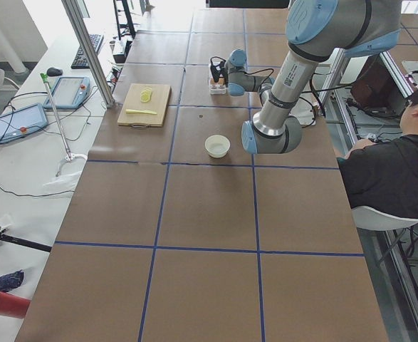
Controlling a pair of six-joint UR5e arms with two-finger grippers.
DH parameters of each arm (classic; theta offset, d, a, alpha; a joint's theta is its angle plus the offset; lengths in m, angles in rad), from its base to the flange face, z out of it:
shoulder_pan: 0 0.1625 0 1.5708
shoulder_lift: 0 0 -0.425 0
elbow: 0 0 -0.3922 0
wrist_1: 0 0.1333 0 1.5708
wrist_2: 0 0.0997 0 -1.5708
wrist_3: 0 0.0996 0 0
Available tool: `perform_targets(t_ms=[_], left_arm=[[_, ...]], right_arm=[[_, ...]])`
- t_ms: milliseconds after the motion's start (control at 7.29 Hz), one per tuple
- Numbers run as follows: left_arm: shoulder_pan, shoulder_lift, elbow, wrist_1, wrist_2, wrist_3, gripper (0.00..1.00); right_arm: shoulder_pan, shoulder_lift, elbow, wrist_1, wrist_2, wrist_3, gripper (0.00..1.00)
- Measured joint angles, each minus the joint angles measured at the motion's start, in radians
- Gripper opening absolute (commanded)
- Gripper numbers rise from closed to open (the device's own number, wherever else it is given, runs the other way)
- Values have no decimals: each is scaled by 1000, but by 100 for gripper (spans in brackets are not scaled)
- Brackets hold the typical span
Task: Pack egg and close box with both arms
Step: 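Lower the egg into an empty carton cup and open the left gripper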
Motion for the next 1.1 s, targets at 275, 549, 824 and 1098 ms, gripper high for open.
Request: perform_targets(t_ms=[275,549,824,1098], left_arm=[[-1,0,29,-34,24,0,11],[-1,-1,45,-54,35,0,96],[-1,-1,47,-57,37,1,100],[-2,-1,47,-59,37,8,100]], right_arm=[[0,0,-1,-1,0,0,100],[-1,1,-3,-1,0,0,100],[-1,1,-5,-1,0,0,100],[-1,2,-3,-1,1,0,100]])
